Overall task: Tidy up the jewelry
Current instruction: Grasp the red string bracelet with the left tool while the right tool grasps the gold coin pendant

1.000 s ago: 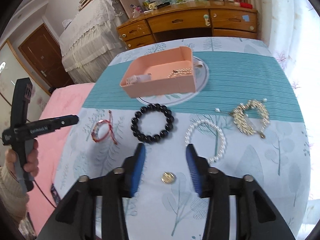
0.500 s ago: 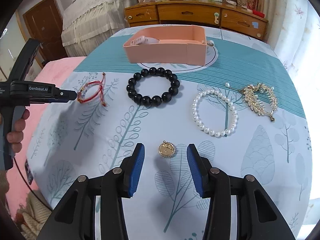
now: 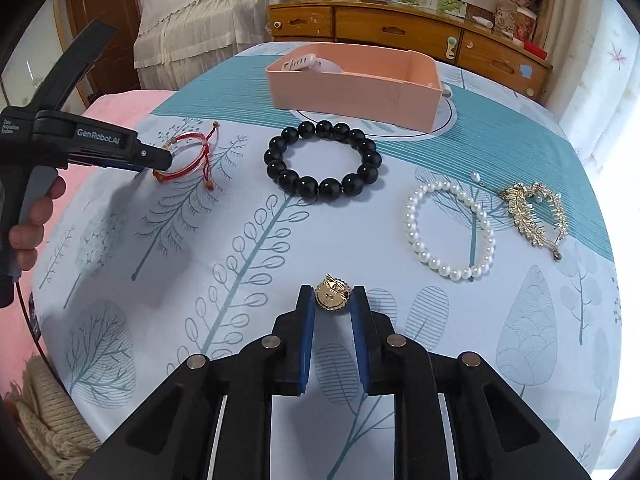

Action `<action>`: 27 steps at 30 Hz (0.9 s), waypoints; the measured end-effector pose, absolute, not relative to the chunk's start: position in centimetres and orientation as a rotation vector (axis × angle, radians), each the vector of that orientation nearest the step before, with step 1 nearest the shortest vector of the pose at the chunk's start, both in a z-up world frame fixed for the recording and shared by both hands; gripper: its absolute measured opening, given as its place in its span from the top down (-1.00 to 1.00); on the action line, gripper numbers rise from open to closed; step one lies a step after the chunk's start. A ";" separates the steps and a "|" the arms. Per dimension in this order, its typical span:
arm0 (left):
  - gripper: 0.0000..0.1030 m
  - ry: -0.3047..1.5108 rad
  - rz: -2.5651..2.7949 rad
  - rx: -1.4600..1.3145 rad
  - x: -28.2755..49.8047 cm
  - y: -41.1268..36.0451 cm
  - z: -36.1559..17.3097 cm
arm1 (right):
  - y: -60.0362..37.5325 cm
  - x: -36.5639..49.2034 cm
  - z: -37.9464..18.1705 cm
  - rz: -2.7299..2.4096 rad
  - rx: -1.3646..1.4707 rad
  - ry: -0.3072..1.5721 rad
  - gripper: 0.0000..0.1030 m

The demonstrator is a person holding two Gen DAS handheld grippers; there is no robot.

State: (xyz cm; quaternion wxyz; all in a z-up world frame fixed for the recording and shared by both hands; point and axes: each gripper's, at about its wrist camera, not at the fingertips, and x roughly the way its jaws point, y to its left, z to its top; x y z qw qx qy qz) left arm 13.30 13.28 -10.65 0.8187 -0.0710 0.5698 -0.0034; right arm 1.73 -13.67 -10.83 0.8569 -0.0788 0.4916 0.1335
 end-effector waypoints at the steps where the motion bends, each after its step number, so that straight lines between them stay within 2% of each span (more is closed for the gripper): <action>1: 0.12 1.214 -0.003 -0.142 13.4 13.1 -10.7 | -13.8 1.8 -10.8 0.284 -0.153 1.037 0.65; 8: 0.14 1.217 0.015 -0.103 13.8 12.2 -10.7 | -13.9 1.6 -10.6 0.303 -0.133 1.044 0.65; 11: 0.30 1.218 0.042 -0.066 13.7 11.6 -10.7 | -13.9 1.5 -10.4 0.307 -0.127 1.038 0.65; 13: 0.58 1.219 0.043 -0.062 13.8 11.0 -10.6 | -14.0 1.5 -10.4 0.308 -0.120 1.035 0.65; 16: 0.80 1.218 0.059 -0.076 13.8 10.5 -10.5 | -14.2 1.4 -10.3 0.312 -0.104 1.032 0.65; 27: 0.80 1.150 0.004 -0.101 12.6 8.3 -8.7 | -13.7 2.0 -9.4 0.325 -0.087 1.030 0.65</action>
